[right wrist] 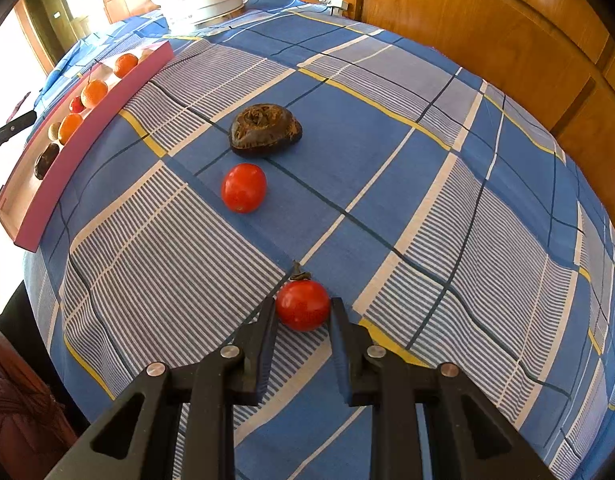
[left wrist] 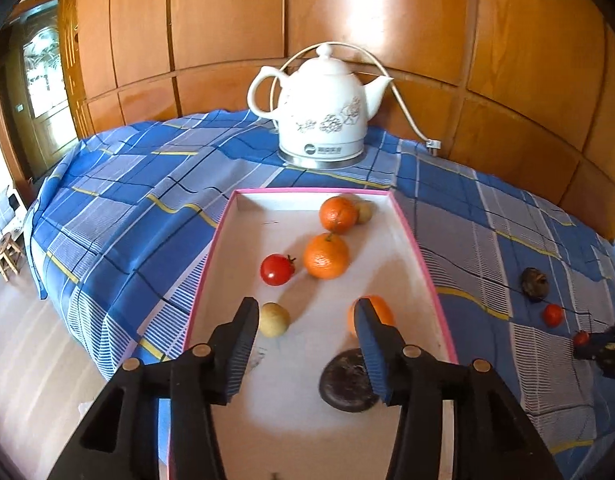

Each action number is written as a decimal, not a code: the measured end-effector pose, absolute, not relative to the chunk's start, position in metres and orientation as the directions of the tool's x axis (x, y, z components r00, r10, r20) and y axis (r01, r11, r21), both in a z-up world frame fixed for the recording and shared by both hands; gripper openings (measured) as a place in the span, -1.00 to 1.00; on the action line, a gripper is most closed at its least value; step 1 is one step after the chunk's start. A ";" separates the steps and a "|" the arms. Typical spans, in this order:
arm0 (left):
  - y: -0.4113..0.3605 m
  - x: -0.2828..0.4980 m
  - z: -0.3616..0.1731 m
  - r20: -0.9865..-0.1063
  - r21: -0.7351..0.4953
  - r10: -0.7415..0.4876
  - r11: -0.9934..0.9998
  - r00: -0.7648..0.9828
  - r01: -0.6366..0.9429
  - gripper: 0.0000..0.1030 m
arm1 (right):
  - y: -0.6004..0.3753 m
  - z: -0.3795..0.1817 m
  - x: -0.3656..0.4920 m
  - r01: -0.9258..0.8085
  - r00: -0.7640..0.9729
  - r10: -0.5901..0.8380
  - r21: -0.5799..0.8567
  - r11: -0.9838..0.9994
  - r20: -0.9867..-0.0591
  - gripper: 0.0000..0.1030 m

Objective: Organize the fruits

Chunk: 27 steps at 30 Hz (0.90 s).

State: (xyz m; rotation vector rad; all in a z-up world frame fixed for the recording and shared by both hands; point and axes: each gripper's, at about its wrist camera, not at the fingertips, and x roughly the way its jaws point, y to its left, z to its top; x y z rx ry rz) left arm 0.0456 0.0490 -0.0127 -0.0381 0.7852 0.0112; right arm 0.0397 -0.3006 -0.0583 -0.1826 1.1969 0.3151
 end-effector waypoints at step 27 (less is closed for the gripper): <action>0.043 0.038 -0.015 -0.720 -0.042 -0.021 0.999 0.693 -0.014 0.00 | -0.300 -0.058 0.038 -0.341 0.335 0.133 0.012 0.940 -0.933 -0.50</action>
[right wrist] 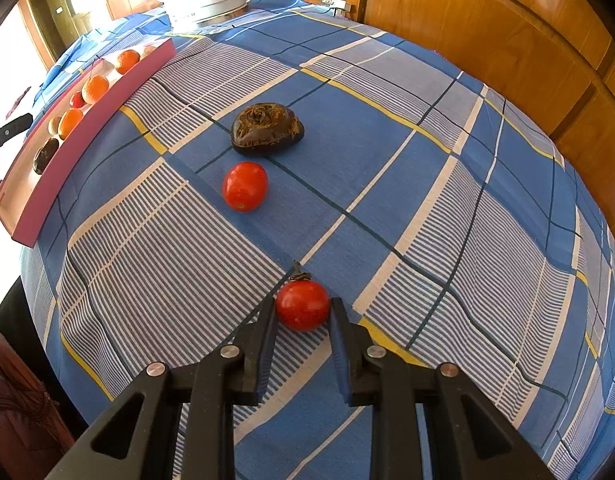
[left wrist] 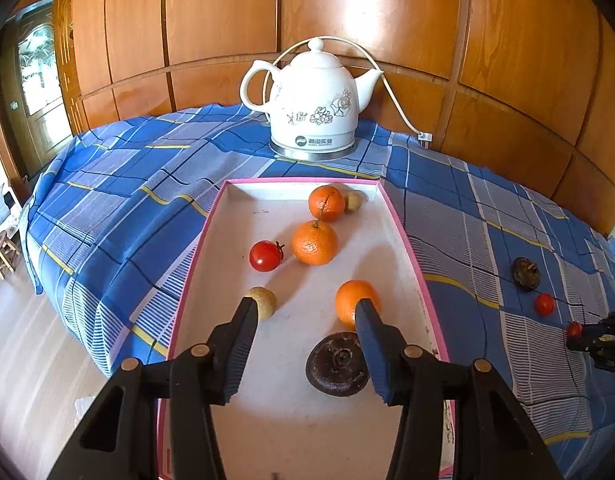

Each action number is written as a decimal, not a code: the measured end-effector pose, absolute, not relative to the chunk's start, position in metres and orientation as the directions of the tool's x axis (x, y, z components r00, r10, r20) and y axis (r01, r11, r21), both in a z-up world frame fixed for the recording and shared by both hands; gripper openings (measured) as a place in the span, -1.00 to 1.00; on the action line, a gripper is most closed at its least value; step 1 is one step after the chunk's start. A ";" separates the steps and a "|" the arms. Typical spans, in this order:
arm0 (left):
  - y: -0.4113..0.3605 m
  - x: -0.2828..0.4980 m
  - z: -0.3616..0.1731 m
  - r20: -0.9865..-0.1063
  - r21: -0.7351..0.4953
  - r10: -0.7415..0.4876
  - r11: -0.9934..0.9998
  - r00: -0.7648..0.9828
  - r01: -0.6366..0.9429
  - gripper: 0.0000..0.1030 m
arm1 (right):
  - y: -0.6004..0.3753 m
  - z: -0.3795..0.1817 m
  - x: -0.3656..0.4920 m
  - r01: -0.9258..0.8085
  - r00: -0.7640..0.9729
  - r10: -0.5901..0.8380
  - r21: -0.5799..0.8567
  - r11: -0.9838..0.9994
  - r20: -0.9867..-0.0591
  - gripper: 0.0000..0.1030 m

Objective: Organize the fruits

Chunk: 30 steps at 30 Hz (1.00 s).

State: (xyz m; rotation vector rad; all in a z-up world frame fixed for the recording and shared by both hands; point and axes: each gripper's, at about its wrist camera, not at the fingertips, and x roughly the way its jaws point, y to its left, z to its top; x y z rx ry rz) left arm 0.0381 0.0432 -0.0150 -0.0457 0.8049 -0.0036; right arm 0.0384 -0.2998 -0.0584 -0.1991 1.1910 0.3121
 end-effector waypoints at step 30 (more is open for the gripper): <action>0.055 0.037 -0.012 -0.712 -0.065 -0.021 0.997 0.702 -0.036 0.00 | -0.297 -0.057 0.038 -0.337 0.335 0.119 -0.001 0.941 -0.935 -0.51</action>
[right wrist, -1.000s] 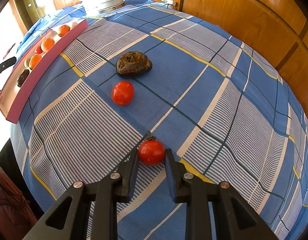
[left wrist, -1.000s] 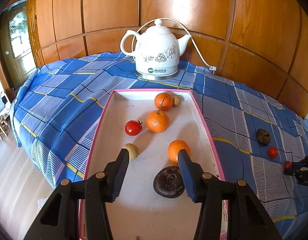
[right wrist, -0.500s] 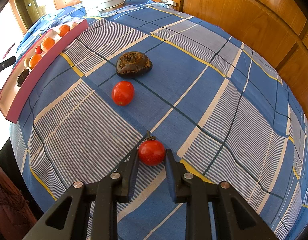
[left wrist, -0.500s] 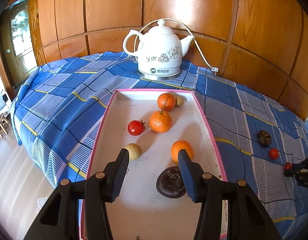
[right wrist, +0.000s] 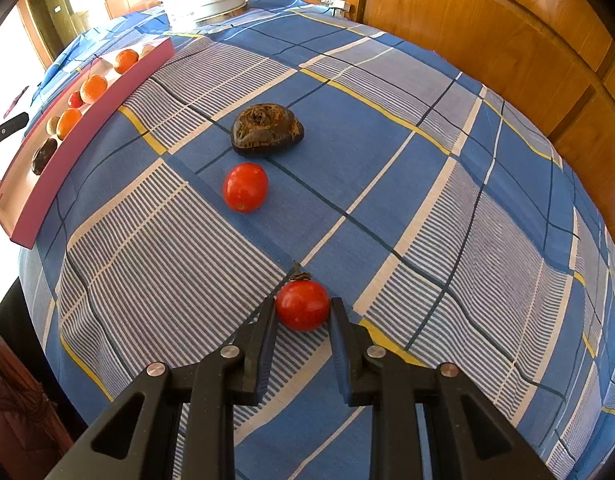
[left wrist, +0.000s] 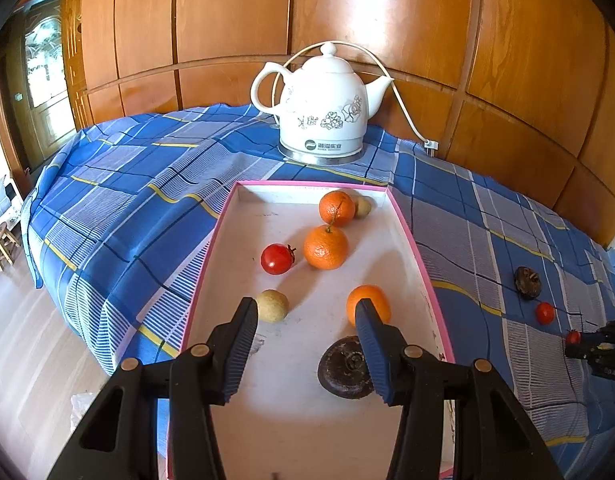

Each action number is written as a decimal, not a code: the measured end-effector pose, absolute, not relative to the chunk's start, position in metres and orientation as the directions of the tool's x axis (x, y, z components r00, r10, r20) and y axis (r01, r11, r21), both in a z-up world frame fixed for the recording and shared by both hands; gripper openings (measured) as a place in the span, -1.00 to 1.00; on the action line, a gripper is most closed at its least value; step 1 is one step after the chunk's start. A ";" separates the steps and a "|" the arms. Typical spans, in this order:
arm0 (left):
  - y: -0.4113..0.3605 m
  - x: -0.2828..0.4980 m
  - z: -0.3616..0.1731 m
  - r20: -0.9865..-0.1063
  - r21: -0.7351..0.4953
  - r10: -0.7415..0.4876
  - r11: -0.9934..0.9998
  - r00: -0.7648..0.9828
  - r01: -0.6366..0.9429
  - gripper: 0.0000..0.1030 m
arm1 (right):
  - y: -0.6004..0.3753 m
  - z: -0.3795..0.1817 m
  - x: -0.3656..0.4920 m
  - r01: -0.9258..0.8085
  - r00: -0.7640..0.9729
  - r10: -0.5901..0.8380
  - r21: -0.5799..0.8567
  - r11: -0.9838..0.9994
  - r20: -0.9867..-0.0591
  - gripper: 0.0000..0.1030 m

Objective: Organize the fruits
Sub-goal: 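Carry the red tomato into the tray with the right gripper and release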

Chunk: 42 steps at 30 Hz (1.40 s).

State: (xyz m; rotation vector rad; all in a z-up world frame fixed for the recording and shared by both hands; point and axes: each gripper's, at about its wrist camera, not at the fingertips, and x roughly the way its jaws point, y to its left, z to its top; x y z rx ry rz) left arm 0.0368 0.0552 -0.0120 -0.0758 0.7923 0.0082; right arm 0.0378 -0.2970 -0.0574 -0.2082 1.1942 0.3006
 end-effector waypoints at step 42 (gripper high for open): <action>0.104 0.032 -0.003 -0.688 -0.081 0.030 0.990 0.725 -0.118 0.00 | -0.031 -0.037 0.045 -0.674 0.344 0.363 0.042 0.738 -0.866 -0.49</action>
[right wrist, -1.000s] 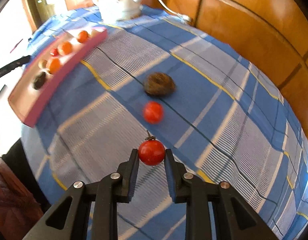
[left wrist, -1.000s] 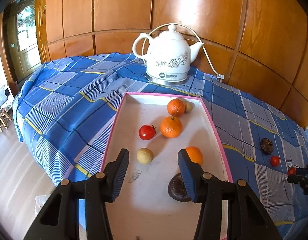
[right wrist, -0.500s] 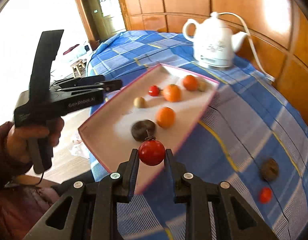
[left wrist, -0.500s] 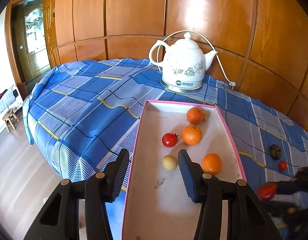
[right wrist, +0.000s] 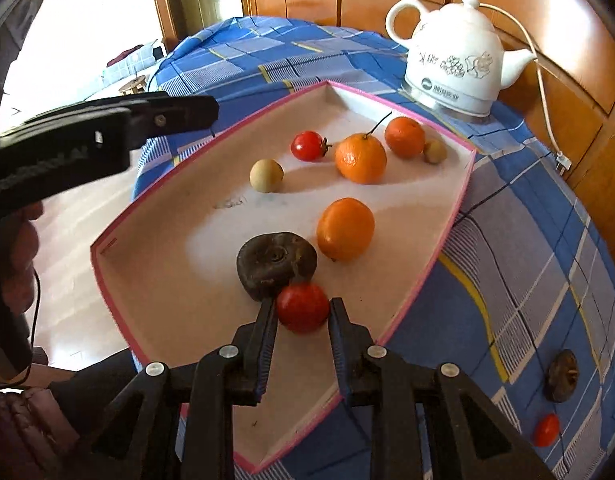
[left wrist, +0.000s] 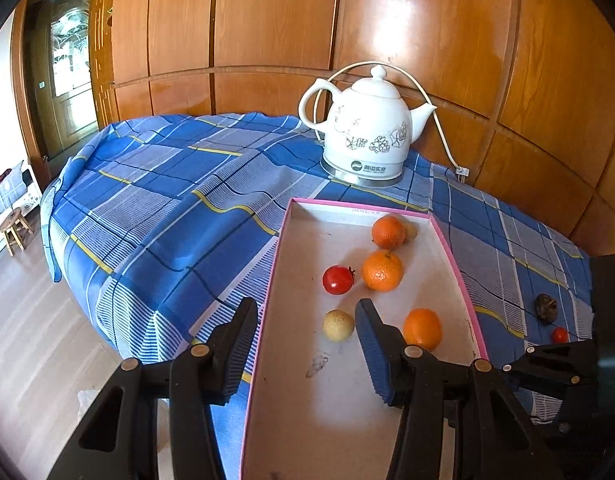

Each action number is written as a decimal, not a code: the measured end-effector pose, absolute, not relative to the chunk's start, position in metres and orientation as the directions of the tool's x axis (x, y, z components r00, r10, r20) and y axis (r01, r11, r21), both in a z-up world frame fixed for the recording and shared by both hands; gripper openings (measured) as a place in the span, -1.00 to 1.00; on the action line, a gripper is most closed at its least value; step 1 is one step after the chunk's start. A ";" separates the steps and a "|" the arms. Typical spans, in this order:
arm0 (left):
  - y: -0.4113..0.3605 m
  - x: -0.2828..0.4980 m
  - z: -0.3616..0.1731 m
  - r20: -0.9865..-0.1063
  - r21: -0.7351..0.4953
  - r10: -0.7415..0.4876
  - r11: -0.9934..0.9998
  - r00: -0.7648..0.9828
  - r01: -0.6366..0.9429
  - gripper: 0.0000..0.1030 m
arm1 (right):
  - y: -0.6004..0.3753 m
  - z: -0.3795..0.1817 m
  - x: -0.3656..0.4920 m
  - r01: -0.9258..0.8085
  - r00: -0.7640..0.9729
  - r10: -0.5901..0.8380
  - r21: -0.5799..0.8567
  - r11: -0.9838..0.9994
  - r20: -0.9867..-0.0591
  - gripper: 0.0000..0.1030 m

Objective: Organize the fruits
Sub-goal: 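Carry the red tomato into the tray with the right gripper and release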

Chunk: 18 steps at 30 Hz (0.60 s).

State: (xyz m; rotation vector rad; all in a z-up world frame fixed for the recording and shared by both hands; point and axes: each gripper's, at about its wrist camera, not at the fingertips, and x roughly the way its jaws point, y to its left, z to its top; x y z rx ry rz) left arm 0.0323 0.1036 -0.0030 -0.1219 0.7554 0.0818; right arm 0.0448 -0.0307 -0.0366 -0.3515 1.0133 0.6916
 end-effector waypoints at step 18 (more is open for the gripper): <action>0.098 0.032 -0.005 -0.689 -0.077 0.027 0.991 0.725 -0.110 0.00 | -0.039 -0.033 0.049 -0.607 0.429 0.370 0.040 0.793 -0.824 -0.48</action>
